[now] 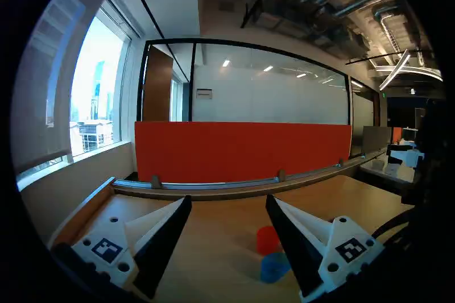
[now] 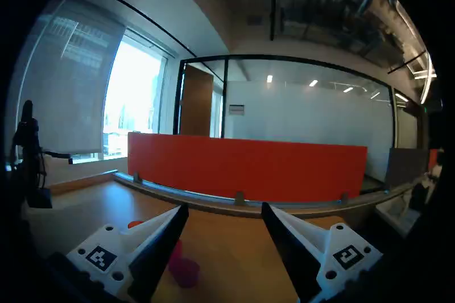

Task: Pour water

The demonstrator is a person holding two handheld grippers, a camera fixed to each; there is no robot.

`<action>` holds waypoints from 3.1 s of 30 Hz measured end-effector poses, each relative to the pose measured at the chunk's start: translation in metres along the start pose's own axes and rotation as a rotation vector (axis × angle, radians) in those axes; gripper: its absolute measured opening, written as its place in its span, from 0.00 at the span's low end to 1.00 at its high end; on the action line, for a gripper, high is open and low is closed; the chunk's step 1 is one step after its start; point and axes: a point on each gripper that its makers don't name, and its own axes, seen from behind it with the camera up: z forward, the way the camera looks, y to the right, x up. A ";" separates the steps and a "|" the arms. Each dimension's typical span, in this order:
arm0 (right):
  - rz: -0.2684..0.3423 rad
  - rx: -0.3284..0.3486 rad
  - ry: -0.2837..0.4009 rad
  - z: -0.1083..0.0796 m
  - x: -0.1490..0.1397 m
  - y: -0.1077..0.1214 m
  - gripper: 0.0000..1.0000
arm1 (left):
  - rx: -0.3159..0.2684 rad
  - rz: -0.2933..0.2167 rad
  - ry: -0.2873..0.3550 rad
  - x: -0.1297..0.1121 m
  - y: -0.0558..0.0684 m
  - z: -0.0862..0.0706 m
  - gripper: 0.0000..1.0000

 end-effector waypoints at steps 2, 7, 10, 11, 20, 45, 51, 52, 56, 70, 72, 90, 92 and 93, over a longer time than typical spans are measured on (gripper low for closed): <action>0.004 0.003 -0.003 0.001 0.002 0.000 0.99 | -0.009 -0.003 0.003 0.007 0.002 -0.001 0.97; 0.013 0.005 -0.010 0.002 0.003 0.002 0.99 | -0.031 -0.006 0.010 0.016 0.004 -0.001 0.97; 0.015 0.010 -0.016 0.003 0.000 0.003 0.99 | -0.046 0.003 0.005 0.016 0.006 -0.001 0.97; 0.015 0.013 -0.020 0.004 -0.001 0.004 0.99 | -0.052 0.007 0.002 0.015 0.007 0.000 0.97; -0.018 0.144 -0.023 0.009 -0.002 -0.019 0.99 | -0.198 0.018 -0.022 0.008 0.036 0.007 0.97; -0.046 0.485 -0.065 0.013 -0.005 -0.093 0.99 | -0.475 -0.009 -0.053 0.000 0.080 0.005 0.97; -0.069 0.530 -0.082 0.013 -0.013 -0.096 0.99 | -0.509 0.001 -0.072 -0.004 0.082 0.007 0.97; -0.072 0.536 -0.091 0.013 -0.015 -0.096 0.99 | -0.514 0.003 -0.075 -0.006 0.083 0.007 0.97; -0.084 0.564 -0.131 0.012 -0.027 -0.097 0.99 | -0.524 0.016 -0.097 -0.014 0.082 0.012 0.97; -0.106 0.649 -0.239 0.013 -0.072 -0.105 1.00 | -0.554 0.098 -0.189 -0.055 0.080 0.027 0.97; -0.111 0.658 -0.253 0.013 -0.077 -0.106 1.00 | -0.562 0.112 -0.204 -0.061 0.081 0.029 0.97; -0.158 0.718 -0.367 0.013 -0.130 -0.115 1.00 | -0.662 0.226 -0.329 -0.119 0.102 0.029 0.97; -0.161 0.720 -0.377 0.011 -0.136 -0.116 1.00 | -0.667 0.233 -0.340 -0.126 0.102 0.029 0.97; -0.163 0.721 -0.381 0.011 -0.139 -0.117 1.00 | -0.669 0.236 -0.347 -0.128 0.102 0.029 0.97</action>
